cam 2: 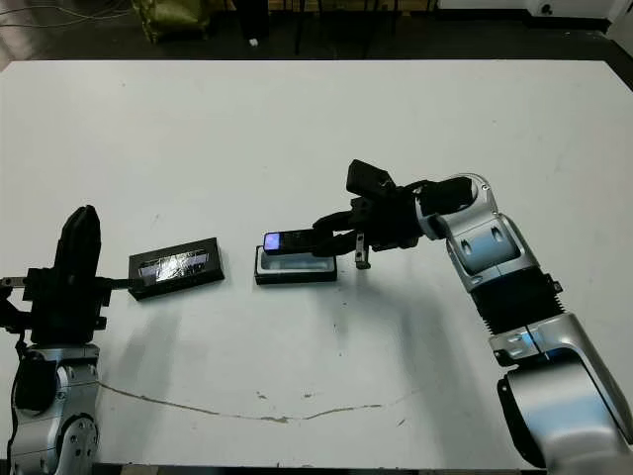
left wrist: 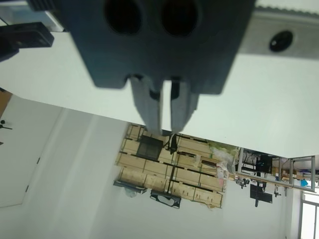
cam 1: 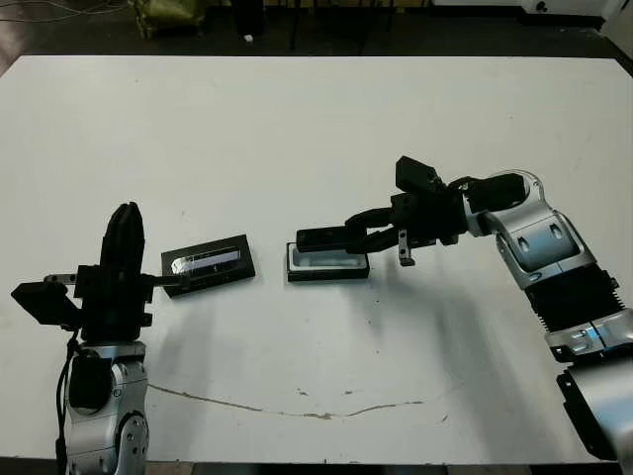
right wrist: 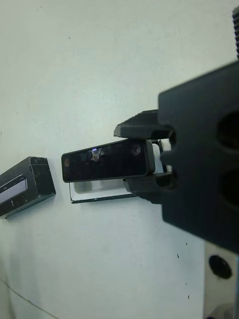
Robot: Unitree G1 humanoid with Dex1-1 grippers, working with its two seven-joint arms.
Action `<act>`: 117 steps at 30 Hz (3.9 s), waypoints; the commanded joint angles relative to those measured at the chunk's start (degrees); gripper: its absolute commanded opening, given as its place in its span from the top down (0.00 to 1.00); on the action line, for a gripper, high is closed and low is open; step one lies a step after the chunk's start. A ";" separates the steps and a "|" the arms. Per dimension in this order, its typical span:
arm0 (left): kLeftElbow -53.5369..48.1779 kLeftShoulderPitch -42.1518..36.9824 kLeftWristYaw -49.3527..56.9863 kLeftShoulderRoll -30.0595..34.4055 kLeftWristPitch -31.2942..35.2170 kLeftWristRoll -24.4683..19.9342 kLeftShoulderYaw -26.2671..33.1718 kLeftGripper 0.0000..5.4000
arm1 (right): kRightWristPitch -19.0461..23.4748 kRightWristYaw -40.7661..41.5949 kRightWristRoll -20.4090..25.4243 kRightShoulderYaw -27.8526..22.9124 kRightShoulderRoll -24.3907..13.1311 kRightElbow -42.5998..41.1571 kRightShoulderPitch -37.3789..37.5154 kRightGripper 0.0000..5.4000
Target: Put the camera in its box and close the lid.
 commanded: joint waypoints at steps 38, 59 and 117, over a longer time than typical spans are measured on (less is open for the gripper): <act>1.13 1.04 -0.64 -0.05 0.15 0.03 0.19 1.00 | -3.04 2.31 -3.98 4.03 2.42 4.87 -0.66 0.98; -0.30 1.78 0.68 -0.04 1.98 0.24 -0.22 1.00 | -5.45 1.88 -5.05 4.20 3.78 5.19 -0.14 0.98; 0.51 -1.25 -0.93 3.18 -2.93 4.02 2.75 1.00 | 1.09 -34.16 12.33 -24.43 3.53 -28.23 24.36 1.00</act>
